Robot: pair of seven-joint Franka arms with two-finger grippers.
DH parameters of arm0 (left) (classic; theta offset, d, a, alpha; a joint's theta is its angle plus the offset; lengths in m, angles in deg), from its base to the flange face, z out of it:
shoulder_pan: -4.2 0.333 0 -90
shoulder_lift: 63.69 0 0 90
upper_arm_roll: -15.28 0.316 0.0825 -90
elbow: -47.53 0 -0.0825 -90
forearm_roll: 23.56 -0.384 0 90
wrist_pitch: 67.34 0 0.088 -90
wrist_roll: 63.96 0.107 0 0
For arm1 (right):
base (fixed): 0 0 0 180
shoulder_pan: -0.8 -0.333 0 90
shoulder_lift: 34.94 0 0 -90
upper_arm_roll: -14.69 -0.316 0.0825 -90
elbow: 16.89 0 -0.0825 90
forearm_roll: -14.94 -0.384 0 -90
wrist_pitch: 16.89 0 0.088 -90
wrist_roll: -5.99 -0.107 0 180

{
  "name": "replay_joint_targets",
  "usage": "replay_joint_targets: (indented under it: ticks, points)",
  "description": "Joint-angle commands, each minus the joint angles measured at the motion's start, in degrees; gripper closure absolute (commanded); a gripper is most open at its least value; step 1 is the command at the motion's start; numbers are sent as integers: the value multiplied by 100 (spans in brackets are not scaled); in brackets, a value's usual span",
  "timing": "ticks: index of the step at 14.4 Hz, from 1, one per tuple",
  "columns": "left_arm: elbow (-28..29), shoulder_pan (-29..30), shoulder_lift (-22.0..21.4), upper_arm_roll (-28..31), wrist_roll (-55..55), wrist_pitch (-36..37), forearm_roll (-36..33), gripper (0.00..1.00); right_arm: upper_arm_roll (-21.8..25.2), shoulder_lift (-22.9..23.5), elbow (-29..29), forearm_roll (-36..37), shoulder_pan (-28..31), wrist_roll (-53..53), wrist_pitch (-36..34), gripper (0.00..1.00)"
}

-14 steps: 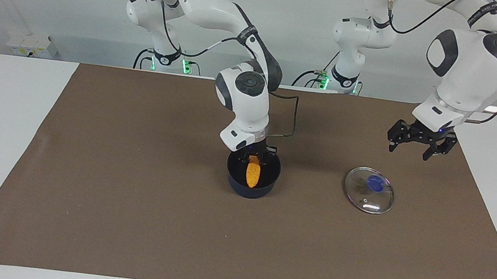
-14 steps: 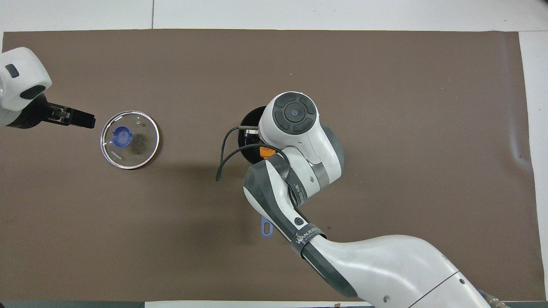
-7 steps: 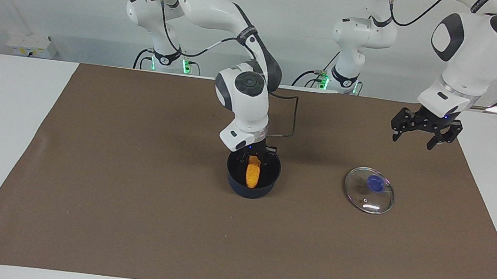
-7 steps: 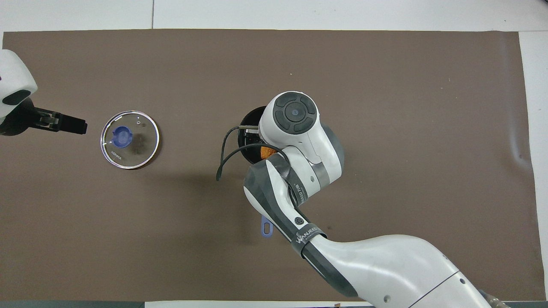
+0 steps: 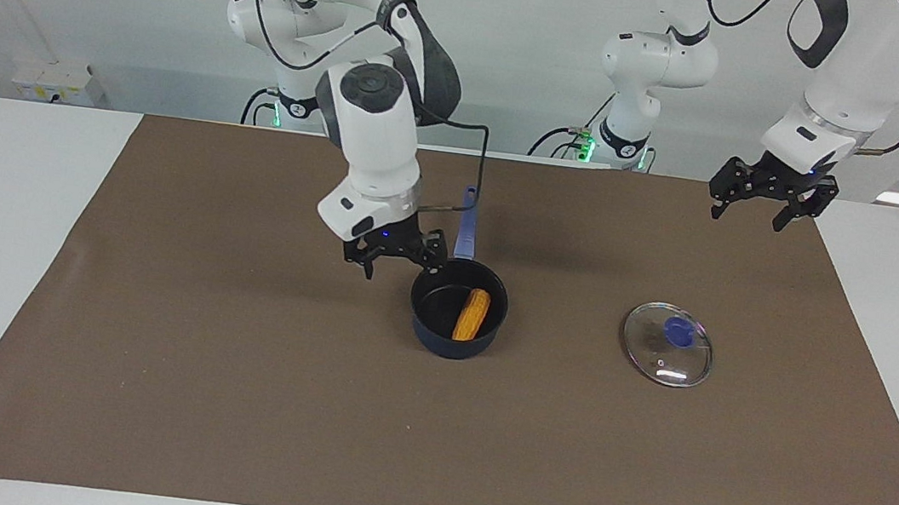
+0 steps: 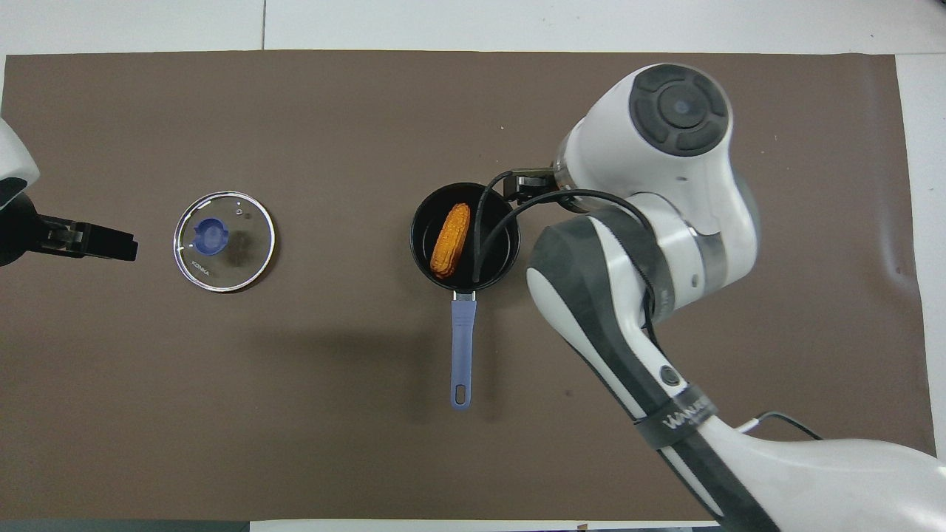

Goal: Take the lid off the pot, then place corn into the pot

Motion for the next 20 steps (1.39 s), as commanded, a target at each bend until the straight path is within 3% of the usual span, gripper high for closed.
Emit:
replay_joint_targets:
  ticks: [1,9,12,20]
  points:
    - [-3,-24,-114,55,-84,-34,11,0,-51,-442,-128,83,313,434,-664,0]
    - [-144,-349,-87,548,-102,370,346,0,-51,-1690,-189,381,1421,1340,-2318,0]
    - [-223,-358,-70,503,-66,379,196,0,-78,-1841,-207,496,1773,1709,-2652,0]
    - [-215,-358,-78,468,-75,370,161,0,-192,-1754,-155,628,1949,1736,-2653,0]
